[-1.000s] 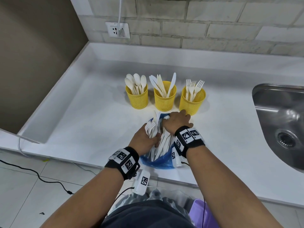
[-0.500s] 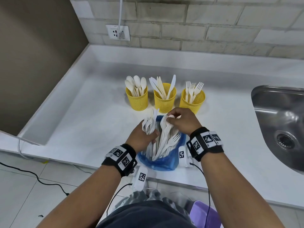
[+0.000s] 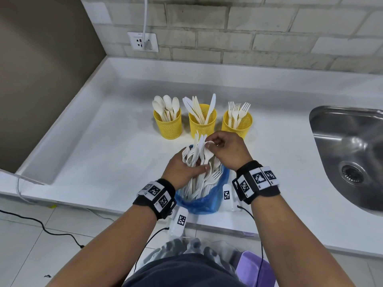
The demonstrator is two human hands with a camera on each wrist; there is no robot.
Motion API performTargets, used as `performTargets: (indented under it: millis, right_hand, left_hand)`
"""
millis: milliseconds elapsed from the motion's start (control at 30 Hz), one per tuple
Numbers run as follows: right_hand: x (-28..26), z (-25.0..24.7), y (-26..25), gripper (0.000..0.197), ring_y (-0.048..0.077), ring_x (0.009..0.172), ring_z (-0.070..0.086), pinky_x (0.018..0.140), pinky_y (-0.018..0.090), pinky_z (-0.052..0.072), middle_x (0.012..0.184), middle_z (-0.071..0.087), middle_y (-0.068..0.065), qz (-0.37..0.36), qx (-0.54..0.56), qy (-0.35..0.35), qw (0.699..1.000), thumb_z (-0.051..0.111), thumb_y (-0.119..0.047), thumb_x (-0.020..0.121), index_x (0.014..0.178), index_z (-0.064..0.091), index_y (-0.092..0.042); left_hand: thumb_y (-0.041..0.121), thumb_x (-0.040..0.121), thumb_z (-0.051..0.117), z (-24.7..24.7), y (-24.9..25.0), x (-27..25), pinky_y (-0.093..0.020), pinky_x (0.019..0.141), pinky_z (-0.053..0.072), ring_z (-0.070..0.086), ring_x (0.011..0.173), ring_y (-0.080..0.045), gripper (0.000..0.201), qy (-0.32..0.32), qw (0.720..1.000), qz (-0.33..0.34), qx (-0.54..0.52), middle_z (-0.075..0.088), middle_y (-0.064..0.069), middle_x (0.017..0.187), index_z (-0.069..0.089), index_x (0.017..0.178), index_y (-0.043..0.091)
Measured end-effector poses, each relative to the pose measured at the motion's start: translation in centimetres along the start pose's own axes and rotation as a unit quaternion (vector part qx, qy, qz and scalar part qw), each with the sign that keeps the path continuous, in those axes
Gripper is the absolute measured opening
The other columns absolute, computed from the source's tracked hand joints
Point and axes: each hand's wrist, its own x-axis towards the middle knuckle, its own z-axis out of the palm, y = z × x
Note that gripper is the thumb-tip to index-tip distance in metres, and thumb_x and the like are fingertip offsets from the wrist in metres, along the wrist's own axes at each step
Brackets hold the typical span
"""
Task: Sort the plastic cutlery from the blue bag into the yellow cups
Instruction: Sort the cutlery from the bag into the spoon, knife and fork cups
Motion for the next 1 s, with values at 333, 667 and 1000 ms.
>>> performTargets:
  millis: [333,667,1000]
  right_hand:
    - [-1.4,-0.2,-0.6,0.009,0.025,0.069,0.073,0.078,0.045,0.061,0.075,0.070,-0.003,0.048,0.059,0.037,0.996,0.078,-0.026,0.084,0.082,0.070,-0.023]
    - [-2.8,-0.9,-0.8,0.009,0.033,0.070,0.073,0.074,0.054,0.062,0.077,0.068,-0.004,0.079,0.122,0.040,0.989,0.070,-0.021,0.092,0.084,0.070,-0.017]
    - [-6.4,1.0,-1.0,0.026,0.010,0.087,0.066,0.085,0.033,0.056,0.098,0.068,-0.008,0.071,0.068,-0.101,0.990,0.074,-0.027,0.090,0.113,0.065,-0.019]
  left_hand:
    - [0.024,0.067,0.095,0.8,-0.2,0.1,-0.036,0.096,0.055,0.073,0.103,-0.013,0.057,-0.014,1.000,0.014,0.010,0.077,0.008,0.109,0.068,0.118,0.027]
    - [0.018,0.092,0.065,0.5,-0.7,1.2,-0.043,0.075,0.057,0.066,0.065,-0.022,0.020,0.012,1.000,0.017,0.023,0.071,-0.014,0.072,0.059,0.105,0.003]
    - [0.020,0.097,0.068,-0.4,3.5,0.3,-0.044,0.081,0.053,0.061,0.071,-0.025,0.018,0.011,0.982,0.052,-0.180,0.061,-0.012,0.075,0.062,0.104,0.005]
